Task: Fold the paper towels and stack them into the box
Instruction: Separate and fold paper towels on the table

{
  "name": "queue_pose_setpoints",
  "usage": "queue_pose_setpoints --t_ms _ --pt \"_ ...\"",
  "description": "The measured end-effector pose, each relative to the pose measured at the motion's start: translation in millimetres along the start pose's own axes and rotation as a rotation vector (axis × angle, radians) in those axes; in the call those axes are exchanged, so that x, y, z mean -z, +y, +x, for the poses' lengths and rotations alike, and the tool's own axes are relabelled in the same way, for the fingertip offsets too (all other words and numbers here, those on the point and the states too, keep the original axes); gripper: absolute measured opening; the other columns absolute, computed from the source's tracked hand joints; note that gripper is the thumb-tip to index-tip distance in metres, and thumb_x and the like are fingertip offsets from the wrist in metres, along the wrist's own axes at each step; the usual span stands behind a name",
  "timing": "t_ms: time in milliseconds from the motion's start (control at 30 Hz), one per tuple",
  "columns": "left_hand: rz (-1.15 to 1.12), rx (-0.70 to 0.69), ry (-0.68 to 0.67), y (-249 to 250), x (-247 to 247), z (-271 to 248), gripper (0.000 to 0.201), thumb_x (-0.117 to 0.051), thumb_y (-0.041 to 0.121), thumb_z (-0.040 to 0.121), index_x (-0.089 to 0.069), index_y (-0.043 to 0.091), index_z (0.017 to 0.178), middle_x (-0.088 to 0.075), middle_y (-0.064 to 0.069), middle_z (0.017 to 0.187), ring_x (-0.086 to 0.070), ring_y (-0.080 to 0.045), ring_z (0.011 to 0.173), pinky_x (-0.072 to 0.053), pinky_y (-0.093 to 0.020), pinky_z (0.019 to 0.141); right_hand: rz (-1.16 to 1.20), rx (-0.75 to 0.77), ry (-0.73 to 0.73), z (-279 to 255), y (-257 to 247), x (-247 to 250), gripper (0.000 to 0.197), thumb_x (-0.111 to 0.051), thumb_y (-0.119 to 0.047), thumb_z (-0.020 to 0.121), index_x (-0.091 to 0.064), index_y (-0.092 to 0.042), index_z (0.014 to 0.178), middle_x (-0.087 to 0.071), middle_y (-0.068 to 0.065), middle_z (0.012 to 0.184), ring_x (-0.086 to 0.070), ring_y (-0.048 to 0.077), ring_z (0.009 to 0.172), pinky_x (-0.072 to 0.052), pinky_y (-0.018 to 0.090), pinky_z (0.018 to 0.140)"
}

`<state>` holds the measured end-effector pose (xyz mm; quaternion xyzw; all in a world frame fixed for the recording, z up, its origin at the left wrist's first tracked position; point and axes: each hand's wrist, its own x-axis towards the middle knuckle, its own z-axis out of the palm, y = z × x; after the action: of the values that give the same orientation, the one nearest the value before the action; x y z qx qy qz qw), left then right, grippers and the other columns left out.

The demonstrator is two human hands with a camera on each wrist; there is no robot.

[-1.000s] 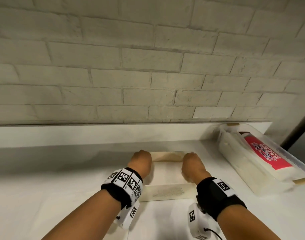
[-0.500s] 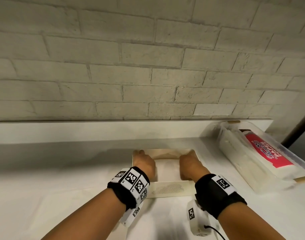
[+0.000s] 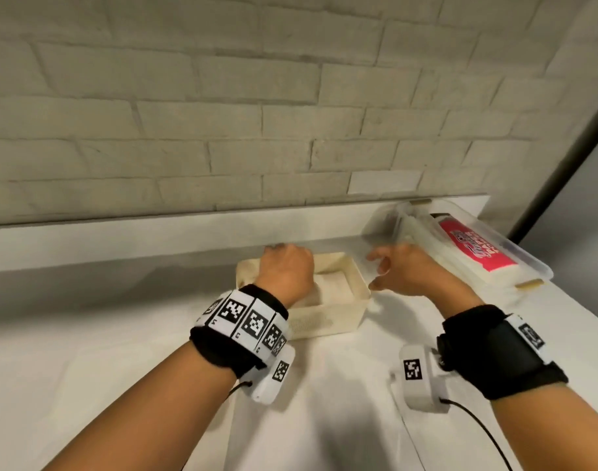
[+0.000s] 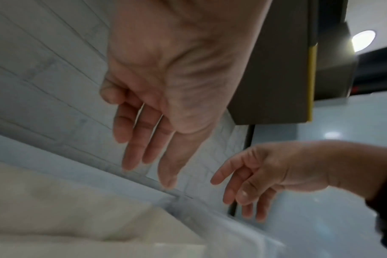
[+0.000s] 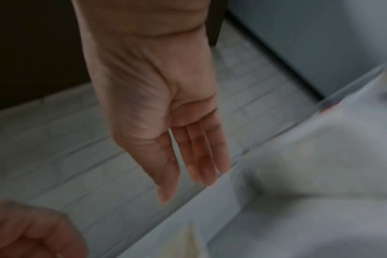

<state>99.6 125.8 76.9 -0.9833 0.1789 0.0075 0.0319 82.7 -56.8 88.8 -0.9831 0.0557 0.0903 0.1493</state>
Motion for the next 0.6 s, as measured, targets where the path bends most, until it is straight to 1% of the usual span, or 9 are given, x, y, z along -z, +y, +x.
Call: queue_pose_setpoints --t_ms 100,167,233,300,333,400,433,533,600 --pt "-0.249 -0.078 0.067 38.6 0.8 -12.9 0.038 -0.059 0.035 0.088 -0.056 0.015 0.120 -0.062 -0.004 0.116 -0.057 -0.025 0.108 -0.043 -0.031 0.083 0.041 -0.070 0.047 -40.8 44.8 16.2 0.046 -0.070 -0.023 0.081 -0.056 -0.020 0.125 -0.063 -0.001 0.108 -0.053 0.014 0.097 -0.035 0.017 0.080" --pt "-0.394 -0.109 0.015 64.3 -9.4 -19.9 0.038 -0.060 0.038 0.087 -0.058 0.018 0.119 -0.062 -0.001 0.117 -0.056 -0.023 0.110 -0.043 -0.030 0.082 0.024 -0.135 0.024 -65.3 74.8 11.9 0.041 -0.069 -0.023 0.083 -0.057 -0.017 0.122 -0.059 -0.006 0.099 -0.052 0.011 0.095 -0.032 0.014 0.080" --pt "-0.471 -0.140 -0.087 91.6 -26.8 -26.4 0.037 -0.061 0.038 0.086 -0.060 0.019 0.117 -0.061 -0.001 0.119 -0.055 -0.022 0.111 -0.043 -0.028 0.084 0.045 -0.217 -0.008 -85.7 108.2 -5.2 0.042 -0.071 -0.024 0.081 -0.057 -0.019 0.121 -0.057 -0.007 0.094 -0.052 0.011 0.094 -0.033 0.015 0.081" --pt "-0.495 -0.158 -0.184 115.2 -50.5 -31.4 0.036 -0.061 0.036 0.085 -0.062 0.015 0.114 -0.062 -0.003 0.118 -0.056 -0.023 0.110 -0.044 -0.029 0.083 0.050 -0.289 -0.059 -100.6 137.1 -29.6 0.044 -0.072 -0.026 0.079 -0.057 -0.022 0.120 -0.058 -0.007 0.094 -0.054 0.011 0.100 -0.035 0.012 0.077" --pt "-0.496 -0.154 -0.230 124.2 -62.8 -33.2 0.036 -0.062 0.035 0.085 -0.062 0.012 0.113 -0.063 -0.005 0.117 -0.057 -0.024 0.109 -0.045 -0.029 0.083 0.059 -0.313 -0.082 -105.3 148.5 -42.6 0.045 -0.073 -0.026 0.078 -0.057 -0.022 0.119 -0.060 -0.006 0.095 -0.055 0.011 0.101 -0.035 0.008 0.071" --pt "-0.490 -0.116 -0.302 138.3 -85.7 -35.9 0.040 -0.063 0.034 0.083 -0.060 0.010 0.115 -0.061 -0.008 0.119 -0.057 -0.025 0.110 -0.046 -0.030 0.085 0.112 -0.349 -0.113 -115.0 162.5 -64.5 0.044 -0.075 -0.024 0.075 -0.059 -0.022 0.116 -0.060 -0.006 0.095 -0.056 0.009 0.091 -0.036 0.005 0.059" --pt "-0.487 -0.092 -0.320 144.8 -94.7 -36.7 0.043 -0.063 0.034 0.082 -0.059 0.010 0.117 -0.060 -0.009 0.120 -0.056 -0.026 0.112 -0.045 -0.029 0.087 0.130 -0.358 -0.122 -119.8 166.9 -73.3 0.044 -0.076 -0.022 0.074 -0.059 -0.022 0.115 -0.059 -0.007 0.094 -0.055 0.008 0.085 -0.036 0.004 0.056" --pt "-0.475 -0.047 -0.304 155.5 -111.4 -37.9 0.045 -0.061 0.033 0.082 -0.053 0.010 0.120 -0.056 -0.009 0.123 -0.052 -0.026 0.117 -0.043 -0.030 0.090 0.152 -0.358 -0.153 -127.4 168.1 -93.9 0.044 -0.075 -0.019 0.073 -0.059 -0.022 0.114 -0.057 -0.008 0.090 -0.056 0.009 0.075 -0.037 0.005 0.052" --pt "-0.482 -0.030 -0.276 160.3 -117.7 -36.9 0.042 -0.063 0.030 0.081 -0.055 0.010 0.117 -0.058 -0.008 0.120 -0.054 -0.025 0.114 -0.044 -0.030 0.088 0.164 -0.362 -0.168 -128.8 166.4 -103.3 0.044 -0.074 -0.019 0.073 -0.059 -0.023 0.114 -0.058 -0.008 0.088 -0.058 0.009 0.069 -0.037 0.005 0.049"
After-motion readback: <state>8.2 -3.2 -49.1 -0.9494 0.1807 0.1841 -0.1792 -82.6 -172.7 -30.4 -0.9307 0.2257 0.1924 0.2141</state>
